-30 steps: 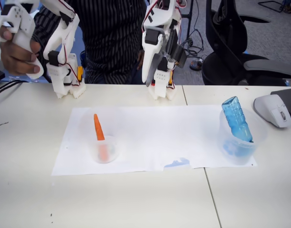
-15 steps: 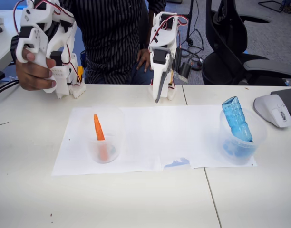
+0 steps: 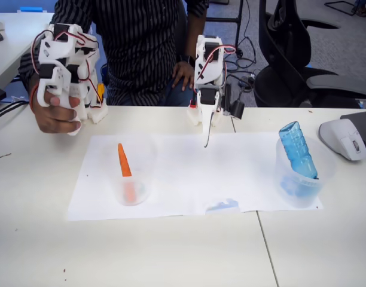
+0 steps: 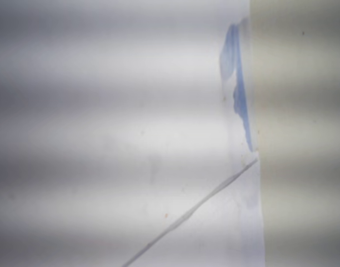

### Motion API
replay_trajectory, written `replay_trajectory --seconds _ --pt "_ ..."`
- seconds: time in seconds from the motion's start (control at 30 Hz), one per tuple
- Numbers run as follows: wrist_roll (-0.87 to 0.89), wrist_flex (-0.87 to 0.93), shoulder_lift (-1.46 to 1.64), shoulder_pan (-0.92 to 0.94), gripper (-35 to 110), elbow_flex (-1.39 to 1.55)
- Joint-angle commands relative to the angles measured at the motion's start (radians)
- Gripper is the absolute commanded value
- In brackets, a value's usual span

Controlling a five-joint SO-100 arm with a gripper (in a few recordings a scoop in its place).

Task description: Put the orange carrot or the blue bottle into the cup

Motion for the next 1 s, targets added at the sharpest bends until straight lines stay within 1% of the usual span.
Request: replay_trajectory --seconds 0.0,0.23,0.7,0.97 --pt "-0.003 0.002 0.143 0.009 18 0.038" --pt "-0.083 0.002 0.178 0.009 18 0.133" --pt "-0.086 -0.006 0.178 0.009 18 0.224" --pt "-0.086 -0.005 0.178 0.009 18 0.227"
